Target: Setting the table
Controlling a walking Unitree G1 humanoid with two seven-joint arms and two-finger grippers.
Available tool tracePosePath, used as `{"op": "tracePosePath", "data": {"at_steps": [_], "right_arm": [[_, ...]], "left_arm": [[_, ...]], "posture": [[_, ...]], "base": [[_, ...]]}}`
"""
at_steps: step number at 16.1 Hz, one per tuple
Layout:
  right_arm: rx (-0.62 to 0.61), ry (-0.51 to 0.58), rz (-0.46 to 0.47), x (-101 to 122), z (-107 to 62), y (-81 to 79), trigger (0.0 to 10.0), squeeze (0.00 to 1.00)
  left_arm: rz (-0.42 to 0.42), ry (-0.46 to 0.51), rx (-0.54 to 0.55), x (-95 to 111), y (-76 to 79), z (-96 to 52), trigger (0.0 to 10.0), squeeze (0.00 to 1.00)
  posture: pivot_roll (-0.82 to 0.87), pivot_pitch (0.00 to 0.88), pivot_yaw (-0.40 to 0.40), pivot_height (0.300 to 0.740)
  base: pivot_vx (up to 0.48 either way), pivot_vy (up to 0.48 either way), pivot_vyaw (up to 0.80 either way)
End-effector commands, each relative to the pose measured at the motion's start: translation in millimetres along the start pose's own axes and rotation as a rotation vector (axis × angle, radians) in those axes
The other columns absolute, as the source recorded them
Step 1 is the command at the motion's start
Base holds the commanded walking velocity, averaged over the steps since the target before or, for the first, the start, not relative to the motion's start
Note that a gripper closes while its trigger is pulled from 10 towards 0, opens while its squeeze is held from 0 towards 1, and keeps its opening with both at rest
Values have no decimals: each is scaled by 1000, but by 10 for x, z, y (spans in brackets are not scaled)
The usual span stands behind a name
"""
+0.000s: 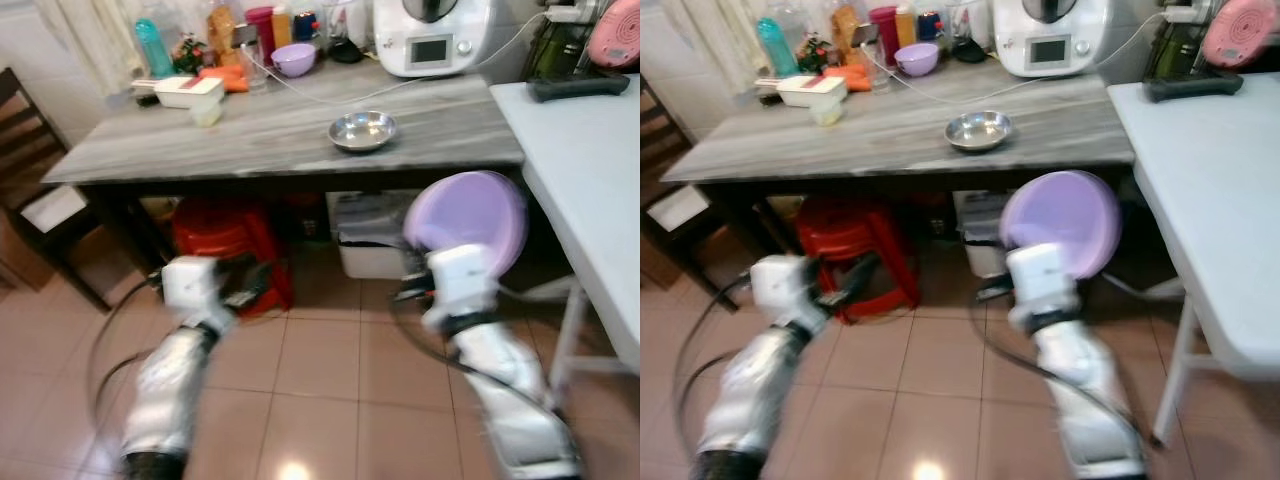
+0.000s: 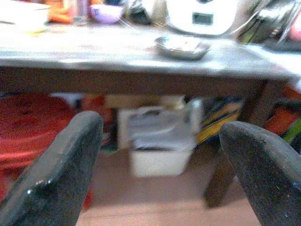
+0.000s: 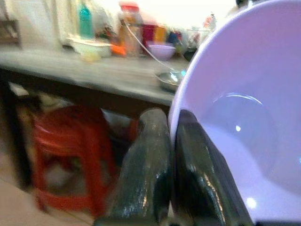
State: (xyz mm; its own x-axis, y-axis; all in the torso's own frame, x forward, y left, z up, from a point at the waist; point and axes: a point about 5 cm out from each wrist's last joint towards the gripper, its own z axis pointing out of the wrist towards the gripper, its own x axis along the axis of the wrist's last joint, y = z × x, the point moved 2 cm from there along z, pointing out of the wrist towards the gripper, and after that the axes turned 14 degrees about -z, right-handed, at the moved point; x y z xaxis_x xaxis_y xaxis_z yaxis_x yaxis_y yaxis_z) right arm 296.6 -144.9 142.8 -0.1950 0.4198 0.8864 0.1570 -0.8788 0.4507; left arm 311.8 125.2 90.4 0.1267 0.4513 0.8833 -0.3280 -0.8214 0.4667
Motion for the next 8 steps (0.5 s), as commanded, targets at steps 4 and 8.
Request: {"op": "tracePosePath", "data": {"at_steps": [4, 8], "right_arm": [[10, 63, 24, 175, 44, -88, 10000, 0], [1, 61, 16, 172, 35, -48, 10000, 0]], "left_arm": [[19, 9, 25, 98, -109, -40, 10000, 0], [13, 10, 17, 96, -72, -24, 10000, 0]], "posture": [[-90, 0, 151, 740], [-94, 0, 148, 740]], "base": [[431, 0, 273], [429, 0, 272]]}}
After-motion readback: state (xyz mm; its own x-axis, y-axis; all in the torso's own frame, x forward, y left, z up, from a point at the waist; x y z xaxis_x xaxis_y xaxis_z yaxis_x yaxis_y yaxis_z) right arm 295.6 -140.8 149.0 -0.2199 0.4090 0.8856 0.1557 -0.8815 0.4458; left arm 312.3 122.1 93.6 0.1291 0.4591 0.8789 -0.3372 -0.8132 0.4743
